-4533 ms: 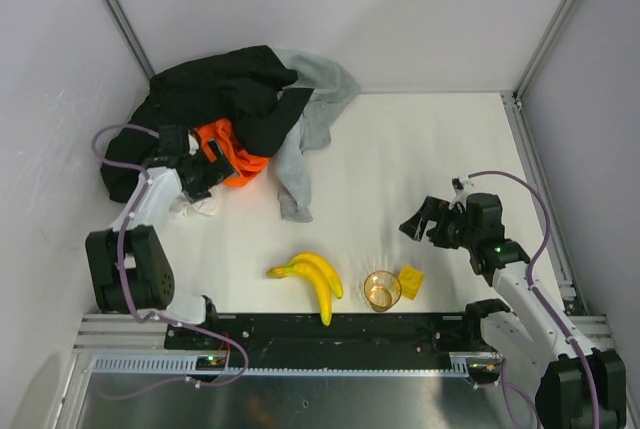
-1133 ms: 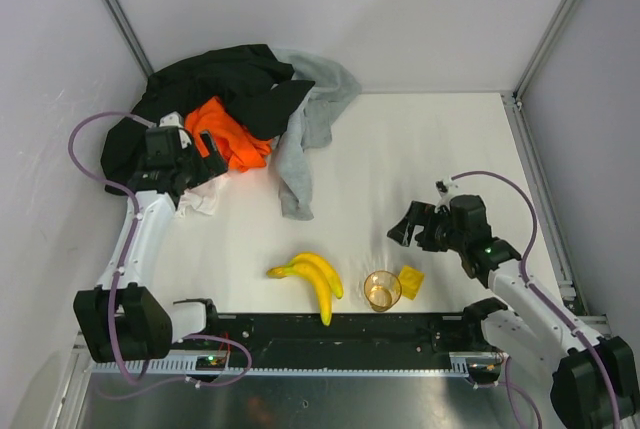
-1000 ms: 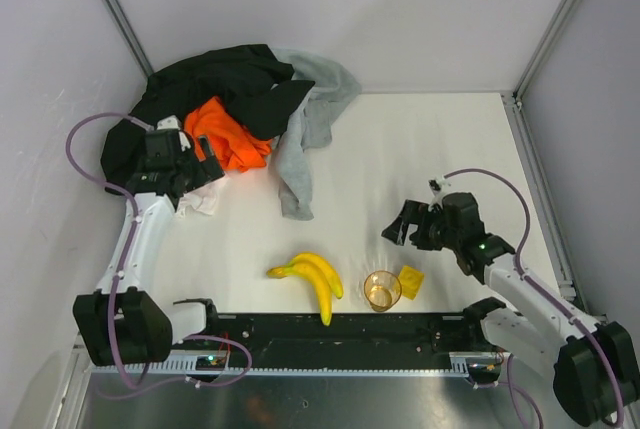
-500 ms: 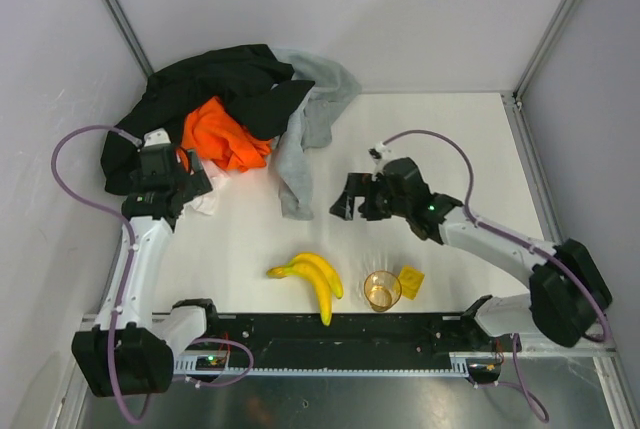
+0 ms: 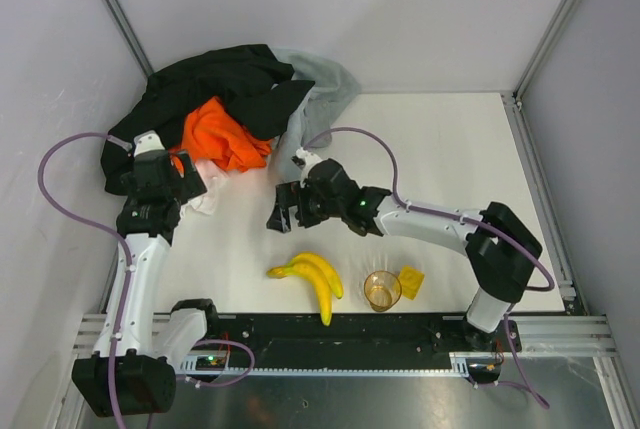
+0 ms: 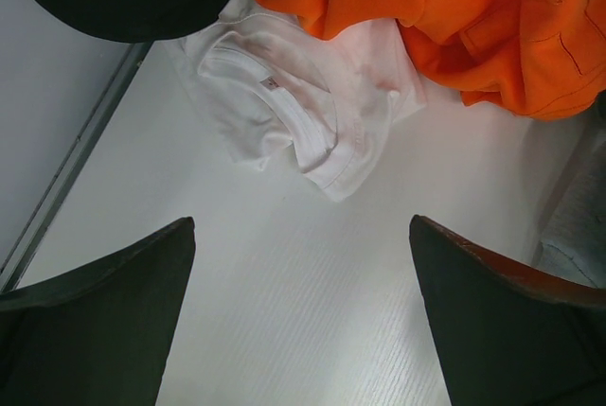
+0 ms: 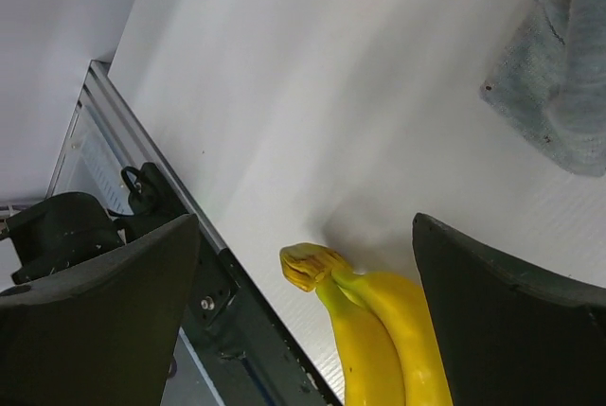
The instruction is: Pick out a specific cloth from the pile
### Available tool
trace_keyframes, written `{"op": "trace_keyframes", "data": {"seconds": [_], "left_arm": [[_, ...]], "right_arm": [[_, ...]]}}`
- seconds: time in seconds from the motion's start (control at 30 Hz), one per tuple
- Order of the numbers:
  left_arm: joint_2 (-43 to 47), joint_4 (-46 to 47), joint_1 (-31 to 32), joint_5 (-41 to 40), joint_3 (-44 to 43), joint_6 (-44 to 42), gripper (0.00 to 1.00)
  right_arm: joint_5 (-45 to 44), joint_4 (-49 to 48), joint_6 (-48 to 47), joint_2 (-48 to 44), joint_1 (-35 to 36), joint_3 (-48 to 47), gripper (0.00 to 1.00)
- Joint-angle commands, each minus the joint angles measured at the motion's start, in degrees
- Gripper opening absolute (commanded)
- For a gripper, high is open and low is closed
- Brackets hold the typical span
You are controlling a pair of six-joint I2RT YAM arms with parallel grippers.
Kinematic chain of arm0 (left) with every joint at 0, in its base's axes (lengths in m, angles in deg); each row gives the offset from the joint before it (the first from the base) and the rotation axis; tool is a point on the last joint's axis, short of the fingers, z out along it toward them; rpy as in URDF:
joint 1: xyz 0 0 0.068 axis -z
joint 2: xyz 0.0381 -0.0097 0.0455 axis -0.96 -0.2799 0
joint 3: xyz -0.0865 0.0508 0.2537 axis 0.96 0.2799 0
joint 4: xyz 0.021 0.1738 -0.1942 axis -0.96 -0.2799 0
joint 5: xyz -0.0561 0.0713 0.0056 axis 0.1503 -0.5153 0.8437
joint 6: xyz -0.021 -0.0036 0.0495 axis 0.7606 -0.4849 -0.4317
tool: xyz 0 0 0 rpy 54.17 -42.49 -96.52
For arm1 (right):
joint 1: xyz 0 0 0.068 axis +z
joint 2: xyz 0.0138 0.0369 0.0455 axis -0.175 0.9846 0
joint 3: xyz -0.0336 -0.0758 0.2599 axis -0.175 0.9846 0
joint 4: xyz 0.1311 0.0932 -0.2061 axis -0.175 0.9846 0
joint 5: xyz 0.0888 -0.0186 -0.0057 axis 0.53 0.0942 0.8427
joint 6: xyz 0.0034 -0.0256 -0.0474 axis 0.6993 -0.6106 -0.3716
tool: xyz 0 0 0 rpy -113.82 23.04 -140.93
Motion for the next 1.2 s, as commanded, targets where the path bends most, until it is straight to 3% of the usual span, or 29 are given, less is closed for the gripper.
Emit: {"op": "trace_keyframes", "data": {"seconds": [0.0,0.27,0.73,1.17], "left_arm": [[0.7,2.1,-0.4,3.0,0.0,-1.2,1.00],[3.5,3.3,-0.3,6.6,0.7,-1.3,1.00],[7.8,5.0,-0.1,9.4,1.4,-1.2,1.00],[9.1,5.5,0.7,10.3,1.6,-1.9,1.00]], "right_arm": [[-1.5,-0.9,-0.7,1.8,0.0,-3.7,0.99],[2.6,-2.2,1.1,8.0,-0.2,-8.8,0.99],[13.8,4.7,4.3,33.8,1.4,-39.9,0.95],[16.6,-0.7,15.7,49.3,1.7,-54.4,0.89]]}}
